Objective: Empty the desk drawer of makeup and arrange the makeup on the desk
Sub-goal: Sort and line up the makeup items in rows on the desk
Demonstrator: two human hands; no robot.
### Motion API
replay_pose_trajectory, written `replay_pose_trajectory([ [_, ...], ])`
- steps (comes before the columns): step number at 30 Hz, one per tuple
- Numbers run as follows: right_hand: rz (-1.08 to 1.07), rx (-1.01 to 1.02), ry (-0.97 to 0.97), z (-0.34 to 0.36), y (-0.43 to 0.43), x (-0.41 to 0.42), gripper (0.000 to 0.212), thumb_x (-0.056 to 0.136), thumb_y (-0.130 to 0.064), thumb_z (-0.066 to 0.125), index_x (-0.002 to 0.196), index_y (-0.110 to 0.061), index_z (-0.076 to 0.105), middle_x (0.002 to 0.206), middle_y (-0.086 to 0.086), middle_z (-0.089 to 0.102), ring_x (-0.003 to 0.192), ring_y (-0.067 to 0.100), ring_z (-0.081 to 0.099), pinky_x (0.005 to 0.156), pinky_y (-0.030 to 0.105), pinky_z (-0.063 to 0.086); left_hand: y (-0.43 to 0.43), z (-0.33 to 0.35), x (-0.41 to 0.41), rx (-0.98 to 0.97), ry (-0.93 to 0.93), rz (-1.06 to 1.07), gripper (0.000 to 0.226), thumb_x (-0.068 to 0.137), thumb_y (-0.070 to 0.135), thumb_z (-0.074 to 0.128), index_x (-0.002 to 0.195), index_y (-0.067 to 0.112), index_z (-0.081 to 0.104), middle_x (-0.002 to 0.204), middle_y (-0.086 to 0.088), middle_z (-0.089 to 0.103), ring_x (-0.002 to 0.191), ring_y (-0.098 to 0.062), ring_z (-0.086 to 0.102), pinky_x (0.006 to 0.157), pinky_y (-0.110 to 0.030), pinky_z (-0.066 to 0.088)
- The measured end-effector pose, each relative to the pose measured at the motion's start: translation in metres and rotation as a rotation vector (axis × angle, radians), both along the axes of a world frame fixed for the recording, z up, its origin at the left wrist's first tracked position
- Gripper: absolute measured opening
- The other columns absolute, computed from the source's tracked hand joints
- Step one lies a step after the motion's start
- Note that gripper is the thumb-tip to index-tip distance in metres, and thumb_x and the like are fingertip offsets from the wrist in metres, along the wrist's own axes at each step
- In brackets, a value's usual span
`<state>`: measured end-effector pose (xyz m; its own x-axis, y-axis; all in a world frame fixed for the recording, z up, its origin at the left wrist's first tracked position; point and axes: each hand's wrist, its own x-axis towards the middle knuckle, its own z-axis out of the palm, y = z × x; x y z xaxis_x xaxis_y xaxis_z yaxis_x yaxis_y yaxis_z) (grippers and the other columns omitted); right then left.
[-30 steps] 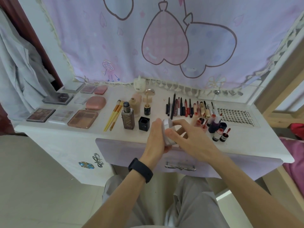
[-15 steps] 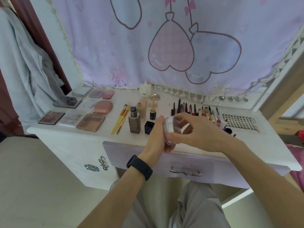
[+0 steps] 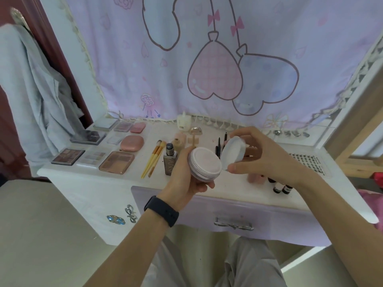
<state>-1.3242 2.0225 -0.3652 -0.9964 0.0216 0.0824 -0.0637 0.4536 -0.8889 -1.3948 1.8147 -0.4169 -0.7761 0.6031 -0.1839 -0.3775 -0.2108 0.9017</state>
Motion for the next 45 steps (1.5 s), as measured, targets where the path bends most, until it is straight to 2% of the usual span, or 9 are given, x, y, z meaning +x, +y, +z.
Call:
replay_pose_trajectory([
  [3,-0.045,-0.116,0.008,-0.003,-0.002,-0.004,0.078,0.049,-0.045,0.094,0.116,-0.041,0.056,0.117,-0.021,0.069,0.101,0.008,0.071,0.070,0.022,0.058,-0.012,0.014,-0.008,0.141,-0.031,-0.044,0.063,0.097,0.068,0.037,0.095,0.020,0.078,0.092,-0.016,0.065,0.063,-0.023,0.057,0.059,-0.032,0.047],
  [7,-0.120,-0.234,0.011,-0.004,-0.006,-0.021,0.089,0.042,-0.042,0.094,0.122,-0.037,0.057,0.120,-0.016,0.069,0.104,0.016,0.071,0.088,0.035,0.057,-0.036,0.033,-0.028,0.231,-0.009,-0.015,0.081,0.086,0.071,0.049,0.138,0.010,0.054,0.126,-0.018,0.065,0.093,-0.027,0.067,0.079,-0.032,0.058],
  [11,-0.083,-0.077,-0.010,0.009,-0.017,-0.038,0.094,0.042,-0.052,0.091,0.129,-0.049,0.056,0.120,-0.028,0.064,0.101,0.000,0.067,0.080,0.021,0.053,-0.067,0.053,-0.055,0.266,0.127,0.004,0.079,0.074,0.046,0.081,0.135,0.006,0.053,0.131,-0.018,0.064,0.114,-0.027,0.067,0.086,-0.026,0.057],
  [14,-0.078,0.037,-0.013,0.023,-0.023,-0.057,0.091,0.048,-0.049,0.089,0.133,-0.048,0.054,0.129,-0.027,0.058,0.115,-0.001,0.057,0.094,0.024,0.047,-0.085,0.060,-0.084,0.225,0.175,0.019,0.094,0.061,0.026,0.095,0.140,0.002,0.049,0.132,-0.020,0.063,0.121,-0.029,0.063,0.092,-0.027,0.055],
  [21,0.030,0.393,-0.075,0.050,-0.033,-0.146,0.074,0.068,-0.034,0.091,0.132,-0.036,0.055,0.125,-0.019,0.050,0.115,0.010,0.050,0.074,0.015,0.036,-0.098,0.055,-0.175,-0.600,0.594,0.162,0.067,0.060,0.055,0.091,0.119,0.032,0.066,0.108,0.015,0.073,0.100,0.000,0.067,0.087,-0.019,0.050],
  [24,0.063,0.534,-0.070,0.054,-0.042,-0.191,0.089,0.069,-0.049,0.088,0.146,-0.035,0.044,0.132,-0.011,0.050,0.123,0.016,0.048,0.094,0.029,0.043,-0.092,0.042,-0.220,-0.823,0.696,0.168,0.071,0.060,0.058,0.088,0.121,0.031,0.064,0.109,0.019,0.067,0.095,0.003,0.062,0.074,-0.011,0.044],
  [28,0.075,0.835,-0.020,0.043,-0.055,-0.250,0.102,0.070,-0.059,0.081,0.155,-0.035,0.030,0.141,-0.005,0.050,0.135,0.026,0.035,0.110,0.044,0.032,-0.082,0.022,-0.270,-1.083,0.871,0.069,0.076,0.060,0.060,0.087,0.125,0.032,0.061,0.118,0.008,0.055,0.104,-0.010,0.053,0.084,-0.024,0.040],
  [36,0.228,1.151,-0.013,-0.001,-0.081,-0.324,0.095,0.071,-0.048,0.075,0.152,-0.025,0.030,0.147,0.002,0.043,0.135,0.028,0.035,0.107,0.043,0.039,-0.066,-0.011,-0.323,-1.204,0.932,-0.141,0.089,0.058,0.059,0.089,0.134,0.029,0.055,0.127,0.004,0.055,0.115,-0.019,0.053,0.098,-0.036,0.043],
  [45,0.307,1.423,-0.049,-0.030,-0.095,-0.356,0.080,0.069,-0.047,0.070,0.138,-0.021,0.040,0.126,0.006,0.054,0.120,0.029,0.046,0.097,0.047,0.036,-0.074,-0.023,-0.338,-1.254,0.965,-0.187,0.093,0.059,0.061,0.087,0.139,0.030,0.050,0.137,0.006,0.056,0.123,-0.019,0.051,0.107,-0.043,0.040],
])
